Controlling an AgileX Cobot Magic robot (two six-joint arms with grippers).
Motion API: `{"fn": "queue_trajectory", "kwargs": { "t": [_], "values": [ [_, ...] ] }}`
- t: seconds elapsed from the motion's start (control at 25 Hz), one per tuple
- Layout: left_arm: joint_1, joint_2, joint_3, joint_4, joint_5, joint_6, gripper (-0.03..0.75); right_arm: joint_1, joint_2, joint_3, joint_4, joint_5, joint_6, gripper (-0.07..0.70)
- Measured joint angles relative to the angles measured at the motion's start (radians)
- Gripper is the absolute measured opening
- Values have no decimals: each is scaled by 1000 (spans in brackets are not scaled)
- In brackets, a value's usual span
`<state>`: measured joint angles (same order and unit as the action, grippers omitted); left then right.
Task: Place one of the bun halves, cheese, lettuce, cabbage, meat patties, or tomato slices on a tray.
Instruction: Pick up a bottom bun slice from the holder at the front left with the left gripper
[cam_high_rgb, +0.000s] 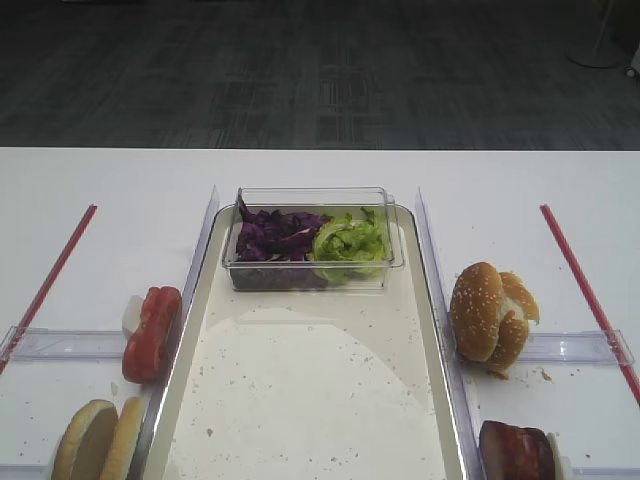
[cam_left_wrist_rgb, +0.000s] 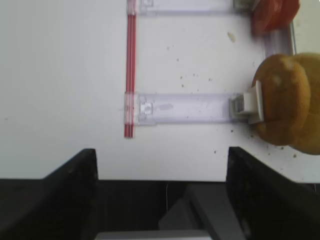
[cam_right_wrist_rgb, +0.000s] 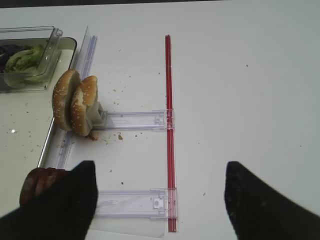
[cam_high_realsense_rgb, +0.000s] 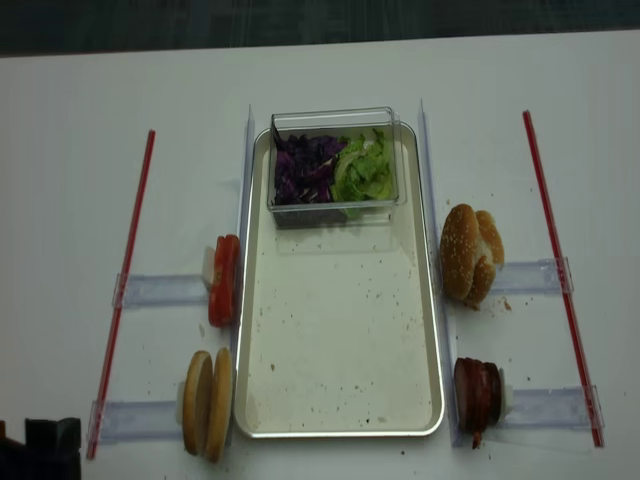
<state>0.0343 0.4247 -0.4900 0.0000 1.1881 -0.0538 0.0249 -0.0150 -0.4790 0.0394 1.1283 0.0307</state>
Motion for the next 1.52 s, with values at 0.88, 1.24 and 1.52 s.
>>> {"fn": "queue_trajectory", "kwargs": {
  "t": [0.88,1.24,1.52],
  "values": [
    [0,486,-8,18,-68,0,493,0,0,0,0,0,0,552],
    [0,486,-12,0,-74,2,491,0,0,0,0,0,0,552],
    [-25,486,-59,-68,-60,-7,462,0,0,0,0,0,0,552]
  ]
}}
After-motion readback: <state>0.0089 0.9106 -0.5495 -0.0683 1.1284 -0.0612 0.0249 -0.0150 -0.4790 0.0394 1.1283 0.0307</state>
